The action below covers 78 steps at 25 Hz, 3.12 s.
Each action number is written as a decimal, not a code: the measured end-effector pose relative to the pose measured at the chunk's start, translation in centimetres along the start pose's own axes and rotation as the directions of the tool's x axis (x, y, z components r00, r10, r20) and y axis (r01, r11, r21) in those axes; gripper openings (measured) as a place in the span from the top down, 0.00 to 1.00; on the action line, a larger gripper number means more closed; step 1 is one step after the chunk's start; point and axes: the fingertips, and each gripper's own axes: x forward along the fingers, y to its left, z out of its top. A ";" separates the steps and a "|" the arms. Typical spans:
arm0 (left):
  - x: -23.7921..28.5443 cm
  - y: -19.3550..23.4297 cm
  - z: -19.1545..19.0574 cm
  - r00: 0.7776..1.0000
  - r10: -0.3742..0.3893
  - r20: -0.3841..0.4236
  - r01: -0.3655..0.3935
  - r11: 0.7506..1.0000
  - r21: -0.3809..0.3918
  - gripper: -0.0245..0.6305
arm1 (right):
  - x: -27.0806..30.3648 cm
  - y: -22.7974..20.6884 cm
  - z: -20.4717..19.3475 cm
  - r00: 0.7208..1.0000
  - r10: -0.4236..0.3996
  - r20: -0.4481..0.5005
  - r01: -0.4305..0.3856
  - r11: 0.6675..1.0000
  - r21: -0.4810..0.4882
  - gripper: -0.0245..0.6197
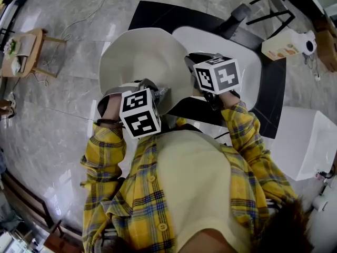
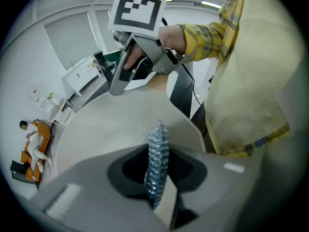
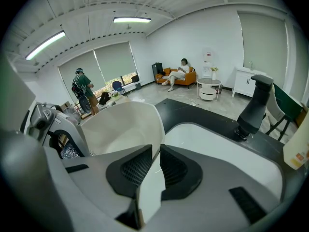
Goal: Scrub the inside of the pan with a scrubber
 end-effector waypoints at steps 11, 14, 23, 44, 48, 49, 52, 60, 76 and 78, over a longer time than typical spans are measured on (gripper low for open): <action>-1.0 -1.2 -3.4 0.993 -0.069 -0.093 0.063 0.996 -0.069 0.83 | 0.0 0.0 -0.1 1.000 0.001 -0.008 -0.001 1.000 -0.008 0.94; -1.1 -0.7 -4.1 0.992 -0.062 -0.110 0.052 0.994 -0.096 0.83 | 0.1 0.0 -0.1 1.000 0.000 -0.009 0.000 1.000 -0.010 0.94; -1.4 1.8 -5.6 0.991 0.002 -0.135 -0.029 0.980 -0.196 0.83 | -0.1 0.1 -0.1 1.000 -0.003 -0.011 0.003 1.000 -0.013 0.94; -0.9 9.5 -7.1 0.946 0.273 -0.173 -0.316 0.892 -0.323 0.83 | -0.2 0.0 0.0 1.000 -0.014 -0.010 0.014 1.000 0.000 0.94; -0.6 10.6 -7.0 0.934 0.312 -0.175 -0.355 0.873 -0.334 0.83 | -0.1 0.0 0.0 1.000 -0.016 -0.010 0.016 1.000 0.002 0.94; -0.5 10.9 -7.0 0.931 0.319 -0.177 -0.362 0.871 -0.331 0.83 | -0.1 0.0 0.0 1.000 -0.016 -0.010 0.016 1.000 0.003 0.94; -0.4 11.8 -6.8 0.924 0.336 -0.182 -0.379 0.869 -0.319 0.83 | -0.1 0.1 0.0 1.000 -0.020 -0.010 0.020 1.000 0.004 0.94; -1.9 14.2 -5.4 0.861 0.481 -0.166 -0.508 0.830 -0.231 0.83 | -0.1 0.1 0.1 1.000 -0.027 -0.005 0.027 0.999 0.017 0.94; -1.4 13.8 -3.2 0.820 0.562 -0.108 -0.570 0.818 -0.072 0.83 | -0.1 0.0 -0.2 0.999 -0.037 -0.003 0.037 0.999 0.019 0.94; -0.9 13.5 -3.1 0.833 0.541 -0.114 -0.548 0.835 -0.047 0.83 | -0.2 0.0 -0.1 0.999 -0.039 -0.003 0.039 0.999 0.018 0.94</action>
